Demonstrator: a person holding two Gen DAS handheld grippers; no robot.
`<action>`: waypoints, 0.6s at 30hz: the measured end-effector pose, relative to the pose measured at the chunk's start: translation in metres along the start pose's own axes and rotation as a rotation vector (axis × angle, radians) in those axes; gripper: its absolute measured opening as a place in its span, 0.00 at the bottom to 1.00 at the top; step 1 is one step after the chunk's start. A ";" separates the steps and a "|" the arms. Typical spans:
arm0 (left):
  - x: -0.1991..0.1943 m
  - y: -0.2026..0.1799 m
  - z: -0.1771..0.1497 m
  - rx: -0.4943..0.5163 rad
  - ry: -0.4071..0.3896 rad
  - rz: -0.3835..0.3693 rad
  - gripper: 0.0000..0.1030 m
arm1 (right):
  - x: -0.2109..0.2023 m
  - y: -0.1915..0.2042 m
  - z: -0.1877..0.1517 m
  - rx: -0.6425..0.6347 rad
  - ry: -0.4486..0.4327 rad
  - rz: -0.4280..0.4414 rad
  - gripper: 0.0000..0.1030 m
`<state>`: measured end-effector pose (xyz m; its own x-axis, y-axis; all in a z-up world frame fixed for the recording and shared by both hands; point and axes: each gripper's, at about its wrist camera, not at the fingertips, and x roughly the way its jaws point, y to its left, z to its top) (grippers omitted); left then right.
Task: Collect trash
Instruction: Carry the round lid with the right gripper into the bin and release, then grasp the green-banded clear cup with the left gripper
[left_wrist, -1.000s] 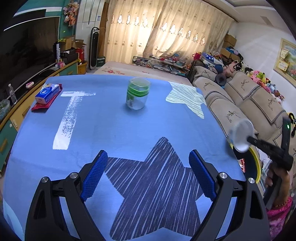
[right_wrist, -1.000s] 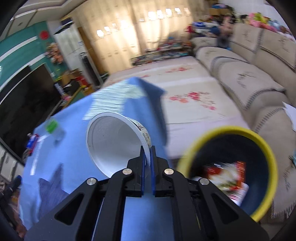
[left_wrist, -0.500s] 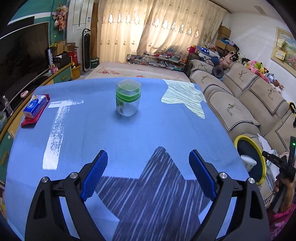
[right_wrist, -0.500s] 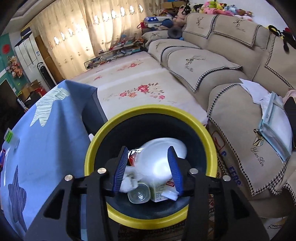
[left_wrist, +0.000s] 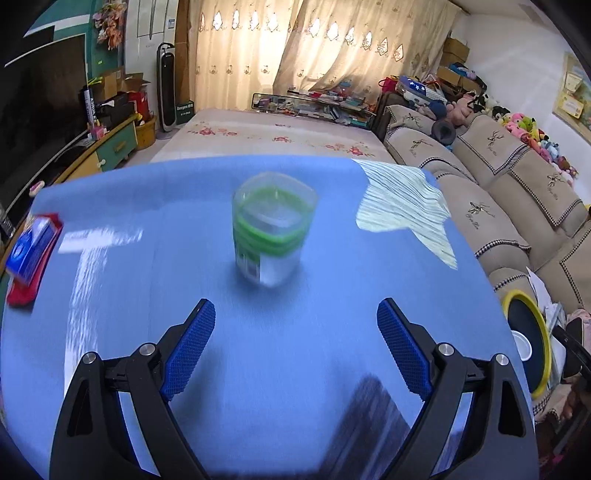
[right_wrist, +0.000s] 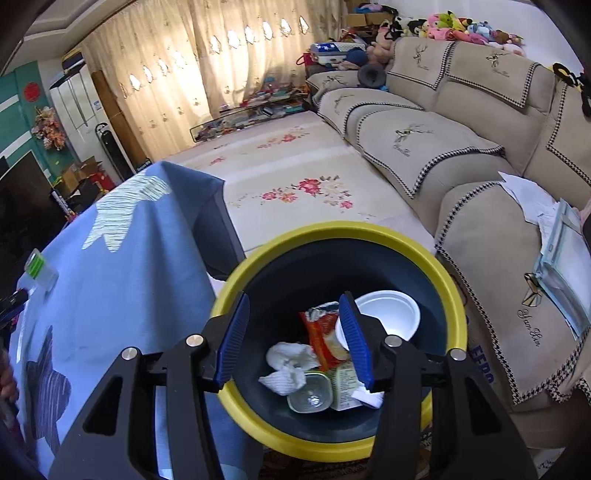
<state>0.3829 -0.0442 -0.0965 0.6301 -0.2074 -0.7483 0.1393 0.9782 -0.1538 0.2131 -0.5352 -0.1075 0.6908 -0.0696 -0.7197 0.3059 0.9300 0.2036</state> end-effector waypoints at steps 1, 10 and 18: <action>0.005 0.001 0.004 -0.001 0.003 0.005 0.86 | -0.001 0.001 -0.001 -0.001 -0.002 0.001 0.49; 0.050 0.012 0.033 -0.074 0.029 0.051 0.85 | -0.002 0.000 0.002 0.004 -0.002 0.008 0.49; 0.068 0.004 0.042 -0.057 0.027 0.089 0.67 | 0.000 -0.004 -0.003 0.009 0.011 0.010 0.49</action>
<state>0.4585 -0.0546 -0.1204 0.6171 -0.1202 -0.7777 0.0397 0.9918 -0.1218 0.2100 -0.5373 -0.1108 0.6867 -0.0568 -0.7247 0.3054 0.9272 0.2167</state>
